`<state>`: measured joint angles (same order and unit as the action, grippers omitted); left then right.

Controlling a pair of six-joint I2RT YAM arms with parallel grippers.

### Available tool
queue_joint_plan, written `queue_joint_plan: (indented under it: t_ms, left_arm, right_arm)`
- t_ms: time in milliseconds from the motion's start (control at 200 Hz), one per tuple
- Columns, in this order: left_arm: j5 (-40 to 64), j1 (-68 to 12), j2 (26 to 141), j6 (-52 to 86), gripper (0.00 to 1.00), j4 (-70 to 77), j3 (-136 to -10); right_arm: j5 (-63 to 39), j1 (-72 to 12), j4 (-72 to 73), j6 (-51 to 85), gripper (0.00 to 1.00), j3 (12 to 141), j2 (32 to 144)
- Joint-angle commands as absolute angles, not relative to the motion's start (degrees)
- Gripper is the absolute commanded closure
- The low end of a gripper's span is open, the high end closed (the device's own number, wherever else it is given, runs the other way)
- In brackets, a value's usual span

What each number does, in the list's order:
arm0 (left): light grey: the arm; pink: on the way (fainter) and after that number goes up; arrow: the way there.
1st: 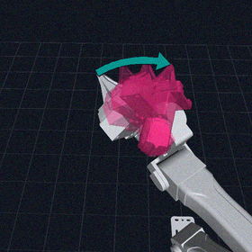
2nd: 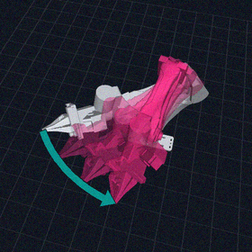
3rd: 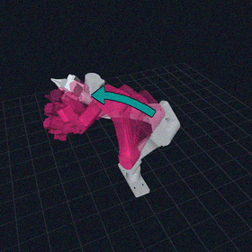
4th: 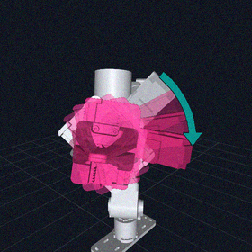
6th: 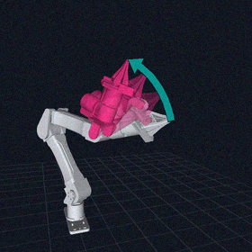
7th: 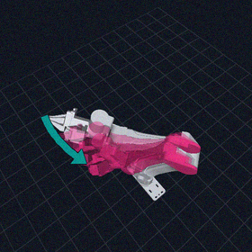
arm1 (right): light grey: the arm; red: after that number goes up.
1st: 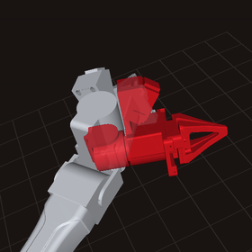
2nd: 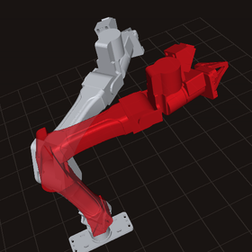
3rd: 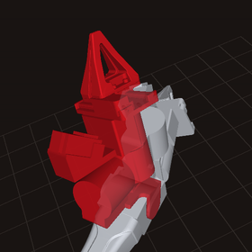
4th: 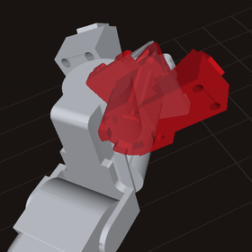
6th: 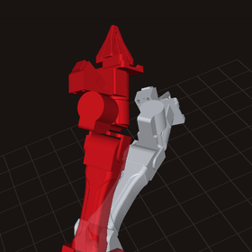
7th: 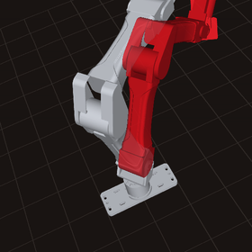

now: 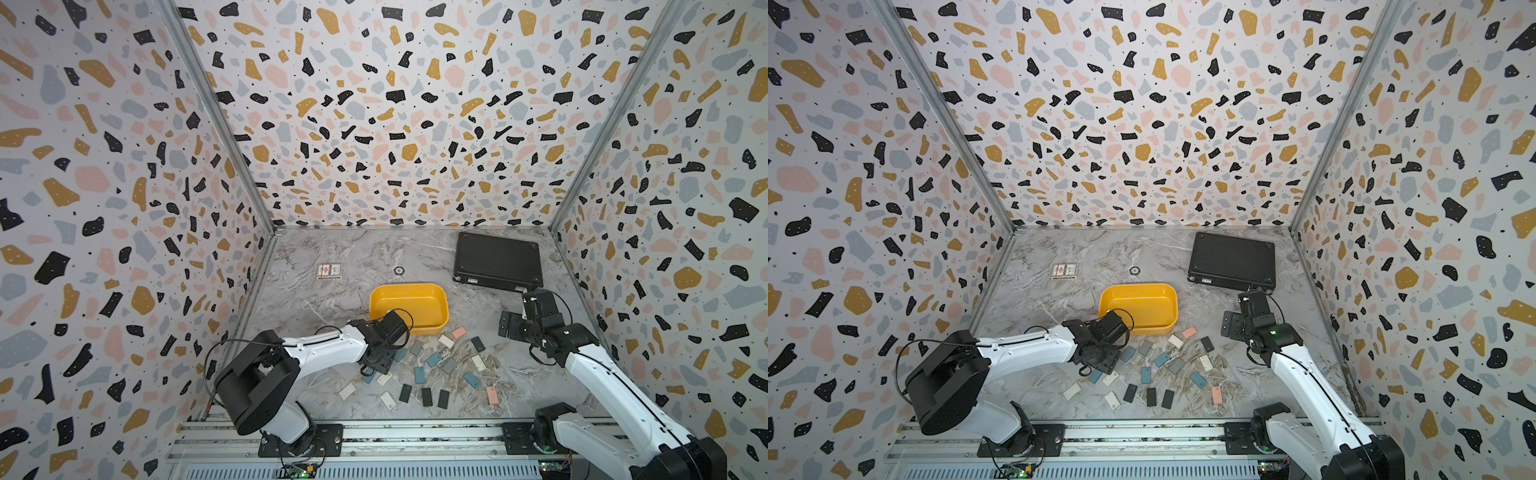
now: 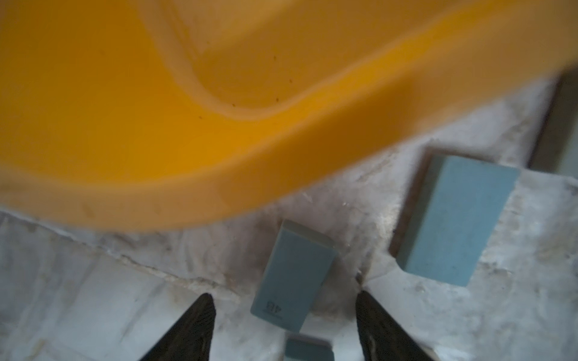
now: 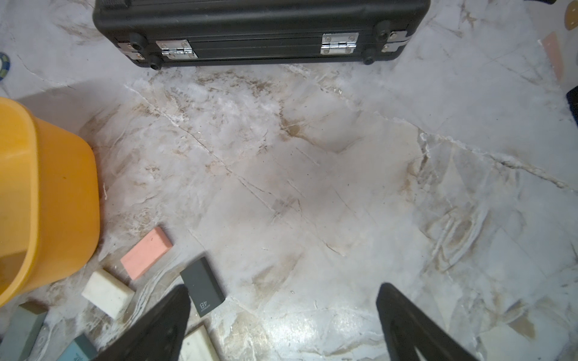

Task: Put the eraser in the storage box
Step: Pick up the eraser from the center of the board.

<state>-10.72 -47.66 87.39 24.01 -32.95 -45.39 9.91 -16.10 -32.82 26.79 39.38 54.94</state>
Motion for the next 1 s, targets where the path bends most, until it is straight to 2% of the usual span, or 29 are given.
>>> queue_joint_plan:
  t_ms: [0, 230, 360, 611, 876, 996]
  left_arm:
    - [-9.71, -47.65, 88.77, 23.52, 0.31, -32.96, -46.61]
    - [-9.92, -47.63, 89.89, 23.42, 0.33, -32.60, -46.94]
    - [-9.22, -47.64, 90.24, 23.14, 0.45, -33.19, -47.20]
    - [-8.63, -47.64, 89.48, 23.37, 0.61, -34.58, -47.38]
    - [-8.52, -47.64, 89.17, 23.99, 0.71, -34.72, -46.97]
    - [-8.82, -47.64, 89.23, 24.13, 0.71, -34.10, -46.54]
  right_arm:
    - [11.21, -16.43, -34.63, 26.55, 0.05, 39.85, 53.70]
    - [11.77, -16.52, -34.98, 26.48, 0.05, 39.74, 53.53]
    - [11.82, -16.61, -34.98, 26.38, 0.06, 39.90, 53.62]
    - [11.79, -16.61, -34.88, 26.37, 0.06, 39.97, 53.61]
    - [12.03, -16.70, -34.89, 26.29, 0.07, 39.99, 53.61]
    - [11.94, -16.79, -34.89, 26.21, 0.07, 40.17, 53.70]
